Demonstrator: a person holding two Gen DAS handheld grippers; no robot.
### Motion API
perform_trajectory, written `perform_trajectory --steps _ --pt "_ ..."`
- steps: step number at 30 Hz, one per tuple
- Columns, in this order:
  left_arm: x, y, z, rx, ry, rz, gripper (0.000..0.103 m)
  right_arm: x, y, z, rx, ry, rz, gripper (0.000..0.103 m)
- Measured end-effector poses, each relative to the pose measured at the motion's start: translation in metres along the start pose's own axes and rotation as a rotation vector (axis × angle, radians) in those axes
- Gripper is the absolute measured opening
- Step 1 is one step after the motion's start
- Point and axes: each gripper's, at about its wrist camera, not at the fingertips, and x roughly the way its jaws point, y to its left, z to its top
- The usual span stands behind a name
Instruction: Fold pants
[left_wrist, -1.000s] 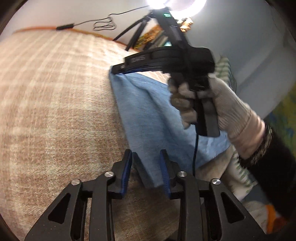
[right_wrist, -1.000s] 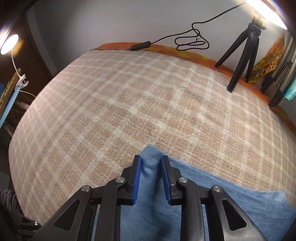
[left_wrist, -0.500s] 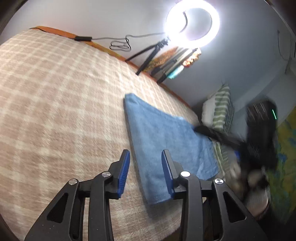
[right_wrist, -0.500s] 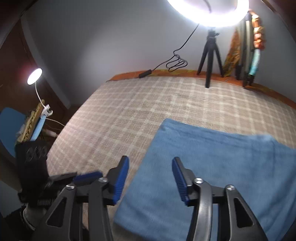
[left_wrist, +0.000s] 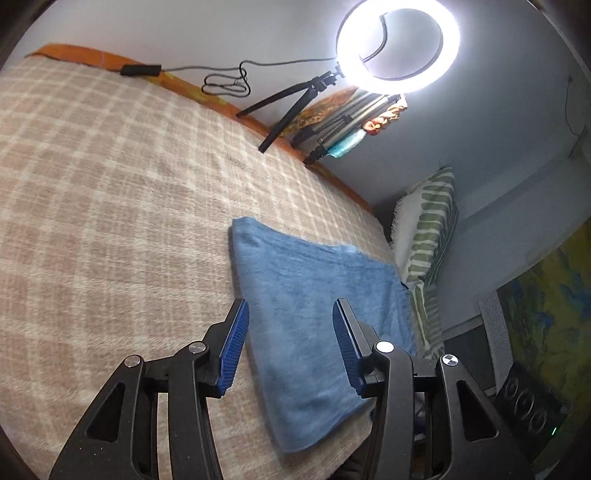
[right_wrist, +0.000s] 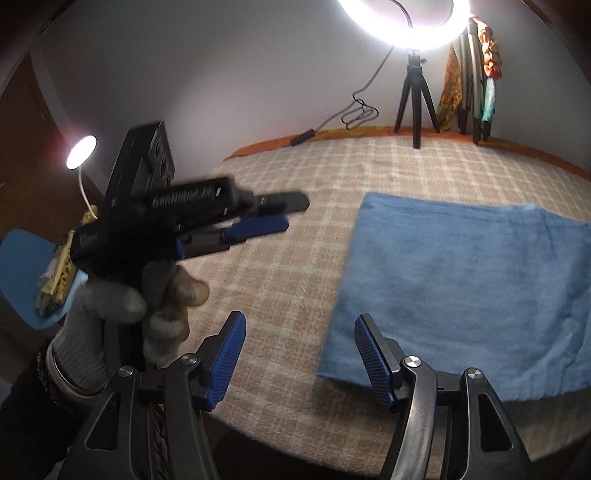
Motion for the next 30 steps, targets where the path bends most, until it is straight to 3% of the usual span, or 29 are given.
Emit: perform_trajectory --steps 7,14,18,23,26,30 --pt "0.044 0.009 0.004 -0.010 0.059 0.037 0.046 0.018 0.002 -0.024 -0.070 0.042 -0.100 0.064" --pt "0.073 0.028 0.002 -0.053 0.072 0.049 0.046 0.040 0.017 -0.039 -0.314 0.027 -0.213 0.064" --pt "0.072 0.035 0.000 -0.064 0.043 0.002 0.045 0.060 0.025 -0.043 -0.429 0.051 -0.247 0.064" --pt "0.076 0.036 0.006 -0.070 0.047 -0.029 0.046 0.075 0.029 -0.047 -0.529 0.056 -0.270 0.065" --pt "0.079 0.034 0.008 -0.073 0.046 -0.032 0.045 0.077 0.030 -0.051 -0.582 0.034 -0.280 0.074" --pt "0.083 0.031 0.009 -0.070 0.039 -0.036 0.043 0.075 0.022 -0.055 -0.564 -0.015 -0.242 0.078"
